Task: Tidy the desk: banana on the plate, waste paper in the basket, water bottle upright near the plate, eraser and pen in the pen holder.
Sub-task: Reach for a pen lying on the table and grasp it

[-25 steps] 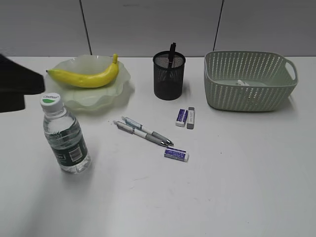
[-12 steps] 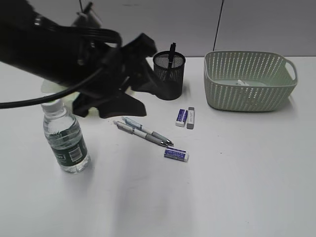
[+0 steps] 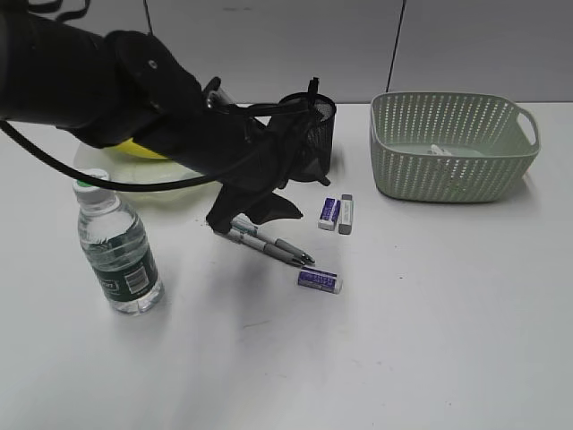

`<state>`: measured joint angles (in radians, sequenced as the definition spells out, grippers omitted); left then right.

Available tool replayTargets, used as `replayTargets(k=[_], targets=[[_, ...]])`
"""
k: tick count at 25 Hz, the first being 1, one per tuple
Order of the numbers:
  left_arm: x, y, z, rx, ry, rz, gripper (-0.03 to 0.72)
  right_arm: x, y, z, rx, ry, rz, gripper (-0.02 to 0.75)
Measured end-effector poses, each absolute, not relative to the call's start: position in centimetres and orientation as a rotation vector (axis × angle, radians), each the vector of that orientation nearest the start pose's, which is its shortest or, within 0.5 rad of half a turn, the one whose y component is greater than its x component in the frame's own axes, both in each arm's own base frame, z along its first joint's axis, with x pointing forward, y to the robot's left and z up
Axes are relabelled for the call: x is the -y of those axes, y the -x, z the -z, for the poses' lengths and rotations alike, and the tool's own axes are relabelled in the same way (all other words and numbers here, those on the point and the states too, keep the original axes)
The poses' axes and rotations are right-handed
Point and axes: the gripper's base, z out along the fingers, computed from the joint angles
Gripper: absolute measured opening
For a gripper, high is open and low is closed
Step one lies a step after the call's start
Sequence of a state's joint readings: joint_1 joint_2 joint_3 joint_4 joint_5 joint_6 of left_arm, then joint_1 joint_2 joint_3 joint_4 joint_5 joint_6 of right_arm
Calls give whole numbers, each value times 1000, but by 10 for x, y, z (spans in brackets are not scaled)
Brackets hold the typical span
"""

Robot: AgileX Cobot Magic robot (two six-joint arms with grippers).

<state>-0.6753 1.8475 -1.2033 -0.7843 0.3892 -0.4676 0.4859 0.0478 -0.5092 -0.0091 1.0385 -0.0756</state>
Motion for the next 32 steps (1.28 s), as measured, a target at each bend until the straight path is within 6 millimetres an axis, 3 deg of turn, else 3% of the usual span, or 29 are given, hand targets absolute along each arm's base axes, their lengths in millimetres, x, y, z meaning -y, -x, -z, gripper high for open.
replayTargets(k=[7,10,18,26,32], targets=[[272,-308,-168,-2629,1058,1052,372,-1,-3,-282,-1988,573,-242,407],[273,-308,-158,-2629,1174,1036,365,0,-3,-282,-1988,573,-241,407],[261,-320,-156,-2586,1162,999,235,0,-3,-282,-1988,573,-241,407],[264,-324,-159,-2493,1179,1032,219,0,-3,-282,-1988,574,-241,407],[264,-318,-156,-2549,1211,1003,215,0,-3,-282,-1988,574,-241,407]])
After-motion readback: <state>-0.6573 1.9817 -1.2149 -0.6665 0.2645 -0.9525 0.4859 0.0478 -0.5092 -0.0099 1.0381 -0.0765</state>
